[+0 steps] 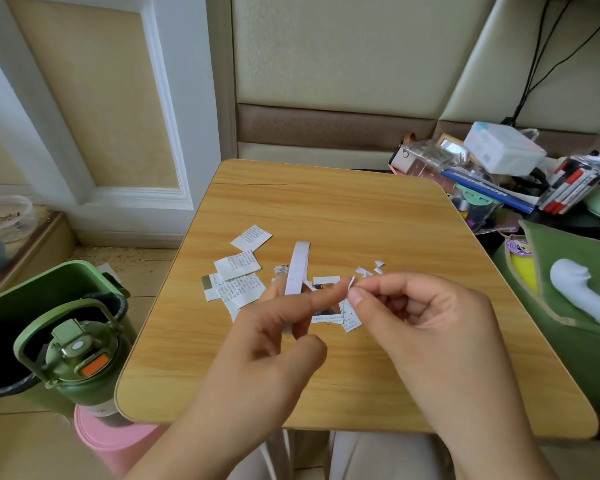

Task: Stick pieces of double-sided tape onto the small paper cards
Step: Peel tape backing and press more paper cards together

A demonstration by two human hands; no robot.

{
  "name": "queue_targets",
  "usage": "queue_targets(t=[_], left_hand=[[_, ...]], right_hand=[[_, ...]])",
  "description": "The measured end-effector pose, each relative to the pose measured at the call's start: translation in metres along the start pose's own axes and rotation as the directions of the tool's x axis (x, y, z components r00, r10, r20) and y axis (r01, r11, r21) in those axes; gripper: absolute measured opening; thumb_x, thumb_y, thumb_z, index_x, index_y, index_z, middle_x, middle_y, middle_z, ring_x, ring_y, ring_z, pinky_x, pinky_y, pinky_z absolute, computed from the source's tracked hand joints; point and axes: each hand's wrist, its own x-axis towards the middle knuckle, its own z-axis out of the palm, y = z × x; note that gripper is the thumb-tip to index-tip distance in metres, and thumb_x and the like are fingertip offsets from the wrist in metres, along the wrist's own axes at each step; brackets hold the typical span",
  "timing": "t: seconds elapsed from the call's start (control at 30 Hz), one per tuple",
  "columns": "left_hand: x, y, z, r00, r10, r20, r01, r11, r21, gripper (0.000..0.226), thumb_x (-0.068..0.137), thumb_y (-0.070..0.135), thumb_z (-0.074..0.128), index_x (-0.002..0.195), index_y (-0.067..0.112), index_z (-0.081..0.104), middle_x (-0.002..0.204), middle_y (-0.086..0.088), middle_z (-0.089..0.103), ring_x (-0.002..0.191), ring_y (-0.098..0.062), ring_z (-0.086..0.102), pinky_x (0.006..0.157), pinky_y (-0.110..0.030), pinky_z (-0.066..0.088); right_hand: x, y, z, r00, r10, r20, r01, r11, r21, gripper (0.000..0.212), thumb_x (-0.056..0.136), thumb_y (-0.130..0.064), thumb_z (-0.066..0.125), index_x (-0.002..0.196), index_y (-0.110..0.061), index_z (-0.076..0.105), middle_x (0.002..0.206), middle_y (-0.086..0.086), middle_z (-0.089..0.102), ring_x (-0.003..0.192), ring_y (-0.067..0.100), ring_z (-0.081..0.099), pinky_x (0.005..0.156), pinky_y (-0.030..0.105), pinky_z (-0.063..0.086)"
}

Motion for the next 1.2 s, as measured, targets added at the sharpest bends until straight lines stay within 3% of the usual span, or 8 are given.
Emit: queue_targets(t=[0.07,0.2,0.37,0.47,0.6,0.87,1.07,1.2], left_hand=[[-0.0003,0.0008,0.0013,0.999,0.027,-0.02,-0.025,0.997,0.077,0.054,0.066,0.011,0.053,0.098,0.05,0.07,0.069,0.018,0.04,0.073,-0.003,0.041,0.069,-0.006,0.033],[-0.001,0.0004,0.0021,0.997,0.072,-0.014,-0.067,0.973,0.219,0.06,0.067,0.011,0.052,0.105,0.056,0.064,0.076,0.024,0.042,0.079,-0.006,0.044,0.065,-0.01,0.037],[-0.0001,0.0022,0.0012,0.999,0.023,-0.035,-0.018,0.99,0.143,0.054,0.065,0.012,0.052,0.096,0.053,0.069,0.071,0.017,0.038,0.075,-0.003,0.043,0.062,-0.008,0.033],[0.0004,0.0049,0.0006,1.0,-0.007,-0.025,0.009,0.998,0.056,0.05,0.064,0.012,0.053,0.095,0.047,0.073,0.068,0.015,0.042,0.075,0.0,0.044,0.075,-0.01,0.031],[0.0006,0.0072,0.0,0.999,-0.037,-0.001,0.037,0.998,-0.044,0.048,0.065,0.01,0.054,0.091,0.043,0.075,0.069,0.011,0.041,0.075,0.001,0.046,0.092,-0.025,0.026],[0.001,0.0022,-0.0033,0.997,-0.063,0.054,0.071,0.986,-0.152,0.047,0.051,0.032,0.059,0.094,0.038,0.076,0.071,0.011,0.04,0.07,-0.004,0.039,0.067,-0.017,0.032],[-0.0011,0.0044,0.0004,1.0,-0.023,-0.016,0.023,0.999,0.037,0.049,0.064,0.012,0.054,0.093,0.046,0.073,0.071,0.008,0.04,0.073,-0.002,0.043,0.067,-0.007,0.034],[-0.0018,0.0096,0.0014,1.0,-0.022,-0.015,0.023,0.998,0.051,0.05,0.064,0.012,0.053,0.094,0.045,0.073,0.073,0.004,0.04,0.073,0.0,0.043,0.069,-0.006,0.032]], right_hand=[[0.0004,-0.0009,-0.0006,1.0,0.021,0.009,-0.021,1.0,-0.004,0.018,0.069,-0.022,0.073,0.074,-0.039,0.073,0.066,-0.009,0.07,0.061,0.013,0.061,0.055,0.016,0.047],[0.0005,-0.0005,0.0,0.999,0.039,0.013,-0.039,0.999,-0.031,0.016,0.069,-0.023,0.072,0.073,-0.039,0.073,0.063,-0.011,0.069,0.059,0.014,0.06,0.055,0.017,0.048],[-0.0001,-0.0005,0.0011,0.999,0.04,0.009,-0.04,0.999,-0.015,0.017,0.069,-0.018,0.072,0.07,-0.035,0.073,0.062,-0.012,0.069,0.056,0.011,0.058,0.053,0.015,0.046],[0.0005,-0.0019,-0.0006,0.999,0.045,0.026,-0.045,0.999,0.014,0.016,0.069,-0.019,0.072,0.071,-0.034,0.073,0.063,-0.012,0.069,0.055,0.004,0.058,0.054,0.011,0.046],[0.0014,-0.0021,-0.002,0.999,0.031,0.031,-0.032,0.999,0.021,0.019,0.073,-0.013,0.074,0.071,-0.032,0.074,0.065,-0.011,0.07,0.057,0.004,0.06,0.056,0.013,0.047],[0.0003,-0.0026,-0.0032,0.999,0.029,0.041,-0.029,0.999,0.022,0.015,0.071,-0.018,0.074,0.074,-0.033,0.074,0.068,-0.011,0.071,0.059,0.007,0.061,0.058,0.014,0.048],[0.0001,-0.0021,-0.0044,0.996,0.061,0.067,-0.063,0.998,0.027,0.013,0.068,-0.021,0.074,0.074,-0.033,0.074,0.067,-0.009,0.071,0.059,0.008,0.061,0.057,0.014,0.048],[0.0004,-0.0032,-0.0037,0.996,0.059,0.064,-0.062,0.998,0.033,0.015,0.069,-0.017,0.073,0.073,-0.032,0.074,0.064,-0.009,0.07,0.057,0.005,0.059,0.056,0.013,0.047]])
